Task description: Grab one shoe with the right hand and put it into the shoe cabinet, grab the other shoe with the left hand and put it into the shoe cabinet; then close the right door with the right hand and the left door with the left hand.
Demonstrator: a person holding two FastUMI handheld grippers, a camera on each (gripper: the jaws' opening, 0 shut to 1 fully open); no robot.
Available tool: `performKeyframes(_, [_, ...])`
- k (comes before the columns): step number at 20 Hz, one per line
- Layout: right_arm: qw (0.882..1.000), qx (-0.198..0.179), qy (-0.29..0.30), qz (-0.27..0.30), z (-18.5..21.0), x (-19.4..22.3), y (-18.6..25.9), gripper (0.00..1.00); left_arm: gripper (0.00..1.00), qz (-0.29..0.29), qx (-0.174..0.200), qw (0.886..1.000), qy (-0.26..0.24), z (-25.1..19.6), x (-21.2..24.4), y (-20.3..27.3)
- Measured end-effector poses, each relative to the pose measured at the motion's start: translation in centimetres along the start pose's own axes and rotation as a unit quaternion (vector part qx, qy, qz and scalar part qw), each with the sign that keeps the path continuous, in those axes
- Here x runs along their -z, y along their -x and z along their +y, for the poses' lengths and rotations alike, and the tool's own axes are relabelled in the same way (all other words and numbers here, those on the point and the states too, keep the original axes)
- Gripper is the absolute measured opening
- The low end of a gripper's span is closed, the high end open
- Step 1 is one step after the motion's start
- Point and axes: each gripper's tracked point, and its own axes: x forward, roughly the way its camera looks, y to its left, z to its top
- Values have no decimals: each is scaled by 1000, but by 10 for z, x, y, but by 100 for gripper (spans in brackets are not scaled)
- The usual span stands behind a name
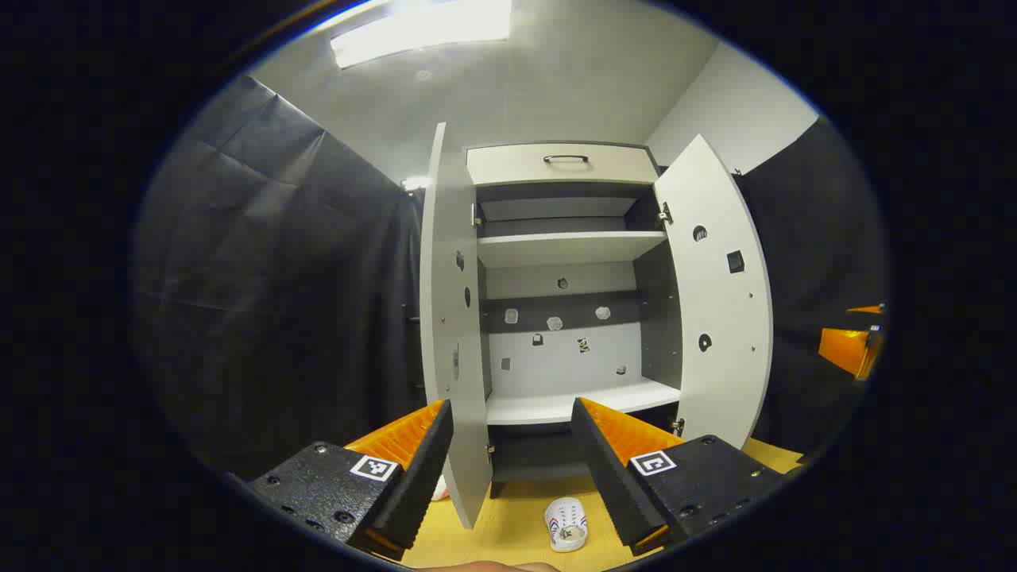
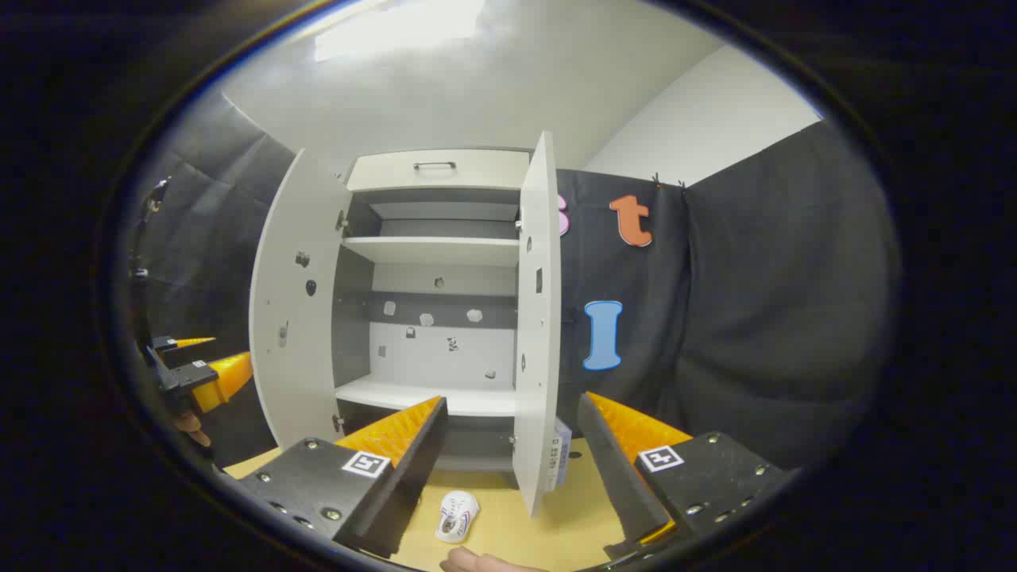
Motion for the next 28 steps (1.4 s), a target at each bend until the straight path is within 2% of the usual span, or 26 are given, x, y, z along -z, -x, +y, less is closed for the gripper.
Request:
performKeyframes(1, [1000,-4,-7,5,1,4,-1,98,91,1,2,1000,8,1,0,-1])
performKeyframes(2, [1000,-6,-11,8,1,5,0,100,91,2,0,1000,14,3,2,-1])
performKeyframes(3, [1000,-5,-9,7,1,4,0,94,95,7,-4,1000,14,7,5,-3])
performKeyframes(4, [1000,-4,-7,6,-1,3,-1,94,91,9,-4,1000,15,7,7,-4])
performKeyframes(9, [1000,-3,0,-6,1,-3,0,100,94,23,4,1000,8,6,14,-5])
performKeyframes(28, [1000,-10,7,10,5,25,-12,98,92,38,12,999,18,11,31,-9])
